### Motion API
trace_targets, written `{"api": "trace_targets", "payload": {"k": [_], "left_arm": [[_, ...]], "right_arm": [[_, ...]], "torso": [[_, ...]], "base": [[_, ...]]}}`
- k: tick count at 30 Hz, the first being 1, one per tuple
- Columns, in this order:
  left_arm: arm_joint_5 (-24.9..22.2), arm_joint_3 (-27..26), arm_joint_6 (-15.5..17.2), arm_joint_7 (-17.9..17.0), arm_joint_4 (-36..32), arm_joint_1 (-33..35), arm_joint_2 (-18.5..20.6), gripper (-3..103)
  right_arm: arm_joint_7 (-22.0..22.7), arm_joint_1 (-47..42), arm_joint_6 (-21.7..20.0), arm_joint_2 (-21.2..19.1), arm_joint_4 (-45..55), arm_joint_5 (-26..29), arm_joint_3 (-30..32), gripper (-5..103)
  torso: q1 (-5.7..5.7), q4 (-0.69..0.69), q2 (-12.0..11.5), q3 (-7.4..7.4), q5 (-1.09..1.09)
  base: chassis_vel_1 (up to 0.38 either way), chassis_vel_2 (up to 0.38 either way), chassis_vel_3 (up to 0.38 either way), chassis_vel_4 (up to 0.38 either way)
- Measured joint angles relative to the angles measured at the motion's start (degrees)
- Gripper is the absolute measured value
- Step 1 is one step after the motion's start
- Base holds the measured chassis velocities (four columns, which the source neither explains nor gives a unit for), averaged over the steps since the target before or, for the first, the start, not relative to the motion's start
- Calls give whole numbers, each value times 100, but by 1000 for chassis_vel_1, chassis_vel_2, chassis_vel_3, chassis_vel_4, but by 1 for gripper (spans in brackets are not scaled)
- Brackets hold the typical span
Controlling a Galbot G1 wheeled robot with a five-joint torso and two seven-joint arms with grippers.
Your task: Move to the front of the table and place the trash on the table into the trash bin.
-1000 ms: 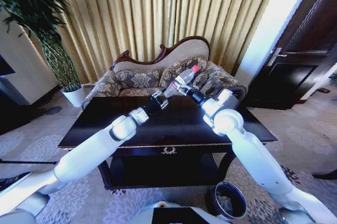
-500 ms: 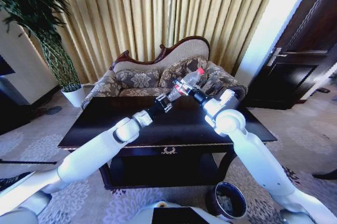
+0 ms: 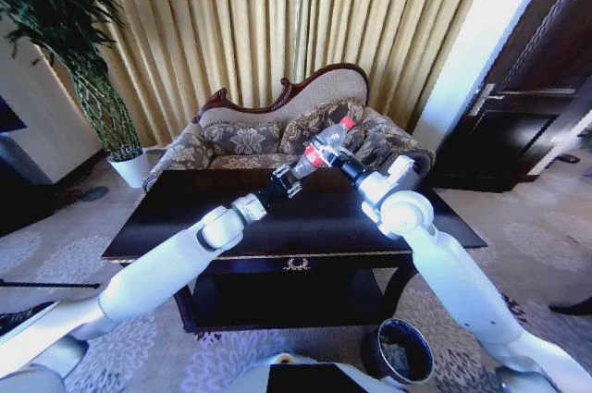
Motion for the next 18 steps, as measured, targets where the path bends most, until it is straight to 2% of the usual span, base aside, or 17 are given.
{"api": "trace_targets", "payload": {"k": [1,3,4,8,9,13,16,18], "left_arm": [[-2,1,13,-5,0,-1,0,51],[-81,-4,98,4,-37,-5,19,62],[-81,-4,98,4,-37,-5,19,62],[-413,-140,207,15,-105,-60,82,84],[-413,-140,207,15,-105,-60,82,84],[-826,-367,247,-15,-122,-78,157,98],[-1013,-466,295,-69,-159,-49,191,100],[-1414,-763,527,-283,-284,91,289,100]], "right_arm": [[0,-8,3,-10,6,0,14,29],[-1,-36,13,-36,17,1,73,25],[-1,-36,13,-36,17,1,73,25],[4,-119,90,-71,-9,-206,204,25],[4,-119,90,-71,-9,-206,204,25],[33,-234,185,-134,-103,-700,317,25],[62,-279,224,-162,-151,-960,355,25],[227,-379,256,-219,-206,-1345,437,25]], "torso": [[0,0,0,0,0],[0,0,0,0,0],[0,0,0,0,0],[0,0,0,0,-1],[0,0,0,0,-1],[0,0,0,0,0],[0,0,0,0,0],[0,0,0,0,0]], "base": [[0,0,0,0],[0,0,0,0],[0,0,0,0],[0,0,0,0],[0,0,0,0],[0,0,0,0],[0,0,0,0],[0,0,0,0]]}}
